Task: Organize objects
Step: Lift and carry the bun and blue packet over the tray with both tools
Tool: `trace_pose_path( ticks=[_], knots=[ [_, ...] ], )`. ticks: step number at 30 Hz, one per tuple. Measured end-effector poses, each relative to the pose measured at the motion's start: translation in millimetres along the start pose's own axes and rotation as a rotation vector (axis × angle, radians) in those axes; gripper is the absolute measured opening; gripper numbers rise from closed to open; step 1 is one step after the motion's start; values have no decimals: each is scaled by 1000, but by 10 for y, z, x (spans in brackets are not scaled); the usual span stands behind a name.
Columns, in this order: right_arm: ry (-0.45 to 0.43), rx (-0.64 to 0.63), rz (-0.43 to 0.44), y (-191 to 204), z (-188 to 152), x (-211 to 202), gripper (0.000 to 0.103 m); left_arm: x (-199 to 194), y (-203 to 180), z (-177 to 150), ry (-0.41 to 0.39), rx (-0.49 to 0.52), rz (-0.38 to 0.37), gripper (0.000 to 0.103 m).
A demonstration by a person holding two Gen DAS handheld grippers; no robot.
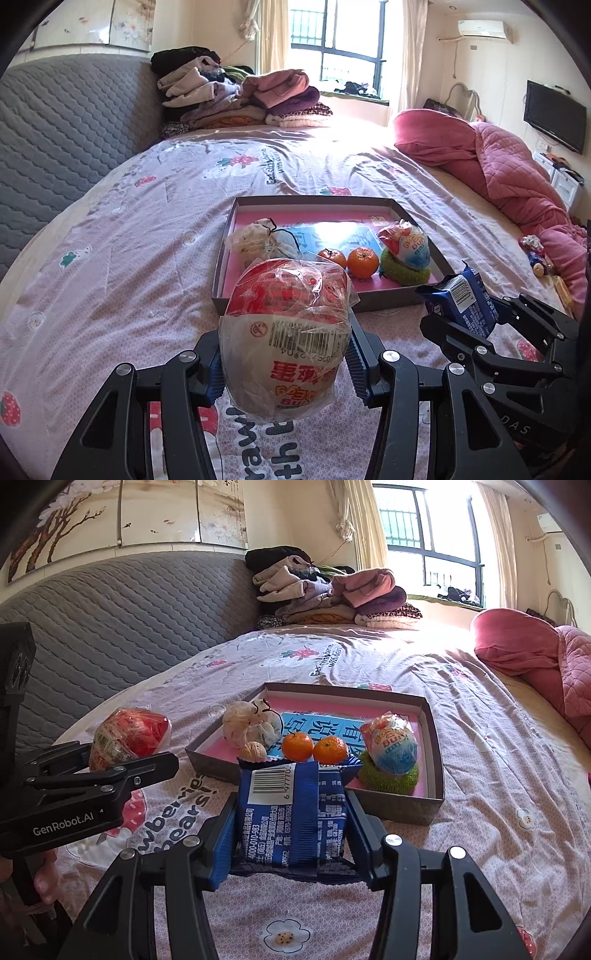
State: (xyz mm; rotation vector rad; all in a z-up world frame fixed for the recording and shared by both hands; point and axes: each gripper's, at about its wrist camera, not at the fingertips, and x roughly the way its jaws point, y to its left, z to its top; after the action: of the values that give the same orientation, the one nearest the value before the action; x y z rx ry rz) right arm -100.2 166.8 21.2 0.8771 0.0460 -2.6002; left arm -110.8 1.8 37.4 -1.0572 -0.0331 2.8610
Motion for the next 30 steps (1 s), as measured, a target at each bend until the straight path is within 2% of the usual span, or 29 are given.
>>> trace_pose_path(
  ticks=[13, 22, 30],
  knots=[
    [-47, -26, -18, -46, 469, -92, 53, 13, -75, 394, -37, 34, 9, 55],
    [-91, -50, -56, -164, 883, 73, 53, 186, -69, 789, -59, 49, 31, 55],
    [-103, -37, -61, -307, 1072, 262, 53, 404, -44, 1039, -73, 34, 45, 55]
  ],
)
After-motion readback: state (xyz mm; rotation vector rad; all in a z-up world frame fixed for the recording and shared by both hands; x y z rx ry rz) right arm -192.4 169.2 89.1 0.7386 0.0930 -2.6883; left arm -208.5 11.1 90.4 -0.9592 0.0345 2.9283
